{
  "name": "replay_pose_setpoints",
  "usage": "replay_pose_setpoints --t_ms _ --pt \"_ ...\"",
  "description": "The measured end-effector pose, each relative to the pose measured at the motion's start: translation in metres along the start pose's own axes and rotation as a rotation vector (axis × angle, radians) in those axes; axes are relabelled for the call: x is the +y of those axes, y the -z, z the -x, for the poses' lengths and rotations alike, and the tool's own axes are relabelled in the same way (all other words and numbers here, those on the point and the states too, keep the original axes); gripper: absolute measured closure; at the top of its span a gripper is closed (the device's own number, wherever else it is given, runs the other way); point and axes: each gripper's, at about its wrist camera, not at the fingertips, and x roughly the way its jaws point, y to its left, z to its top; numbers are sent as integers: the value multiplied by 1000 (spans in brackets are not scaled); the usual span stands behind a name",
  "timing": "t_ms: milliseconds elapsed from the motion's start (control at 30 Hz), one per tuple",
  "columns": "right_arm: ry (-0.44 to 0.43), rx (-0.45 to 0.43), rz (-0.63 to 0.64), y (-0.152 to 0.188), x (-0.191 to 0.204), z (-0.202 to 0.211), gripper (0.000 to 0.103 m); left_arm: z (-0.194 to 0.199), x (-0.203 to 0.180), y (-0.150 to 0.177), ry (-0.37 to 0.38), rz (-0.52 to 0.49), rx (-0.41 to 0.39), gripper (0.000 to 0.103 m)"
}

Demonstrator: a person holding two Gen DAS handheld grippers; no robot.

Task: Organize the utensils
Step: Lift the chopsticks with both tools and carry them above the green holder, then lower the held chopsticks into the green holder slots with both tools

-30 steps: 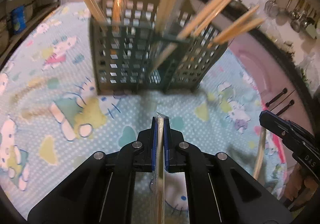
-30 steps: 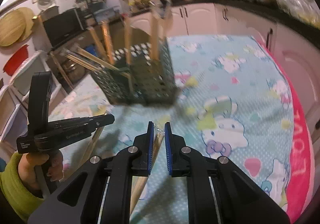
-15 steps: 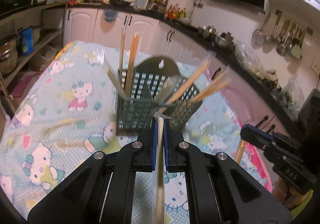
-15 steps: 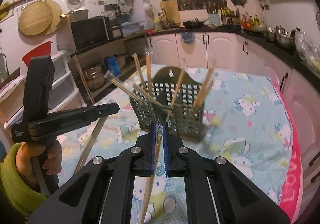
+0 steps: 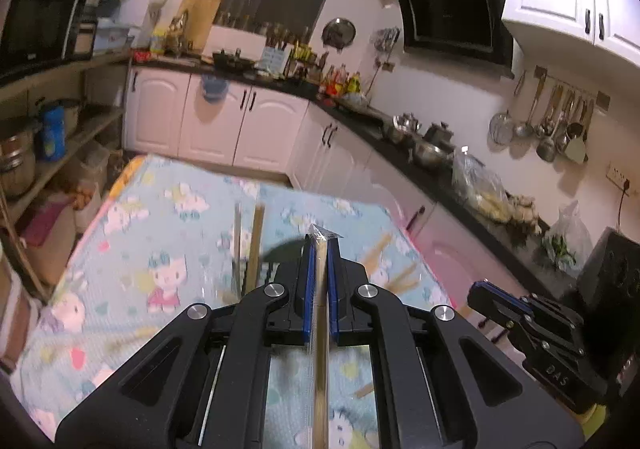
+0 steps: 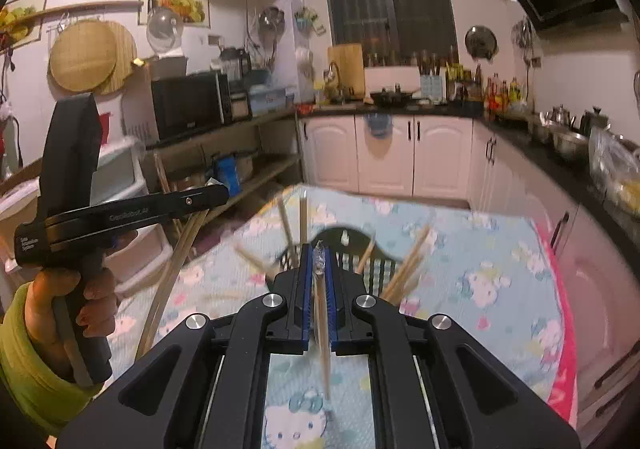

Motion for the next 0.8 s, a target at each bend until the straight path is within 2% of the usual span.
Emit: replay_pose_setpoints --t_ms 167,400,500,633,800 --pt "9 -43 5 -20 -5 1 97 -11 0 -25 38 18 -19 102" --pt "18 -100 2 -45 -12 -2 97 -33 2 -46 2 16 -56 102" --pt "29 -128 9 -56 -14 -3 97 -36 4 -57 -23 22 -107 102" --pt "43 -153 23 -68 -16 -6 97 -40 4 -73 -94 4 -203 102" --pt "57 -159 27 -74 -20 -17 97 -50 2 -83 -141 -7 -286 102"
